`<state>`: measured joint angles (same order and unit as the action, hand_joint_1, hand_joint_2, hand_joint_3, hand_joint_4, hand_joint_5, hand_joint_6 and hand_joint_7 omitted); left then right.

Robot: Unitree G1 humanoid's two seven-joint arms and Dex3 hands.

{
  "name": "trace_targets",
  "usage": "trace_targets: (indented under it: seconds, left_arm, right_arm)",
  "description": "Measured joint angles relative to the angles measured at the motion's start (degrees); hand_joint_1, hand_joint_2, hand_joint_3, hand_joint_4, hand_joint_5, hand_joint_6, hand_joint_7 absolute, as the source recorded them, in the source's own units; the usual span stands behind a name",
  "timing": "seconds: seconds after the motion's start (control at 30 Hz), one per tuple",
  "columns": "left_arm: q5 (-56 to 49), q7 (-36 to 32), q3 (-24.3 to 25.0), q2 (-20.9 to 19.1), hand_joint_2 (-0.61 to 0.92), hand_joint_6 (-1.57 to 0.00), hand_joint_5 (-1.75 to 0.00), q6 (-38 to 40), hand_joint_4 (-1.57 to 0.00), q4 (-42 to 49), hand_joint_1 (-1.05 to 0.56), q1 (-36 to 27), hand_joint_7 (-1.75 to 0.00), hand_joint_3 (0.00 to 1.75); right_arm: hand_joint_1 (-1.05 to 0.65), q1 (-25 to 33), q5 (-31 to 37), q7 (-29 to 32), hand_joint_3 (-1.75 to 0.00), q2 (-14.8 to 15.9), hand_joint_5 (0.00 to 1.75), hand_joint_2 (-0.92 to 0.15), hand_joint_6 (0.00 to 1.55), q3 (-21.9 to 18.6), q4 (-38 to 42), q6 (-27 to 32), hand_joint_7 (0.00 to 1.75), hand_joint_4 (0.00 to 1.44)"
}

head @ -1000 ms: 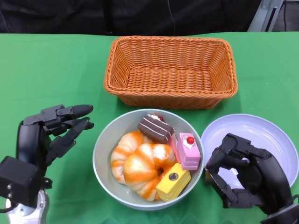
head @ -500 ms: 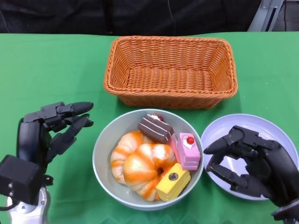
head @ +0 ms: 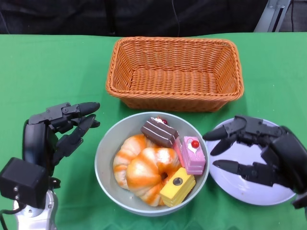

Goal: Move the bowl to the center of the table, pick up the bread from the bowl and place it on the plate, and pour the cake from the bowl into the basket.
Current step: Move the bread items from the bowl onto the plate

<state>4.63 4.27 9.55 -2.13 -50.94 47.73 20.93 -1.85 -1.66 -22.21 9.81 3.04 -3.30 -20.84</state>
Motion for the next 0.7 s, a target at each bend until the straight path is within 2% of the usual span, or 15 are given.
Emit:
trace_targets:
  seconds: [0.1, 0.27, 0.43, 0.7]
  left_arm:
    - [0.00, 0.00, -0.02, 0.20, 0.92, -1.20, -1.00, 0.00, -0.88, -0.12, -0.25, 0.00, -0.21, 0.18]
    - [0.00, -0.02, -0.02, 0.44, 0.92, -1.21, -1.01, 0.00, -0.88, -0.54, -0.25, -0.01, -0.21, 0.18]
    - [-0.03, -0.10, -0.01, 0.55, 0.92, -1.21, -1.01, 0.00, -0.88, -0.68, -0.26, -0.02, -0.22, 0.18]
    - [-0.88, -1.24, 0.02, 0.46, 0.92, -1.20, -1.02, -0.24, -0.87, -0.69, -0.27, -0.01, -0.22, 0.18]
  right_arm:
    - [-0.47, -1.15, 3.18, 1.10, 0.00, 0.72, 0.92, -0.88, 0.60, 0.25, -1.04, 1.76, 0.48, 0.56]
    - [-0.54, -2.35, 8.96, 3.23, 0.00, 1.06, 0.87, -0.88, 0.64, 1.33, -2.95, 3.94, 0.36, 0.53]
    - [-0.59, -3.80, 14.39, 4.72, 0.00, 1.56, 0.83, -0.89, 0.65, 2.74, -5.84, 8.29, 0.30, 0.49]
    - [-0.65, -6.60, 22.95, 7.00, 0.00, 2.11, 0.75, -0.90, 0.67, 5.37, -7.05, 10.19, 0.19, 0.52]
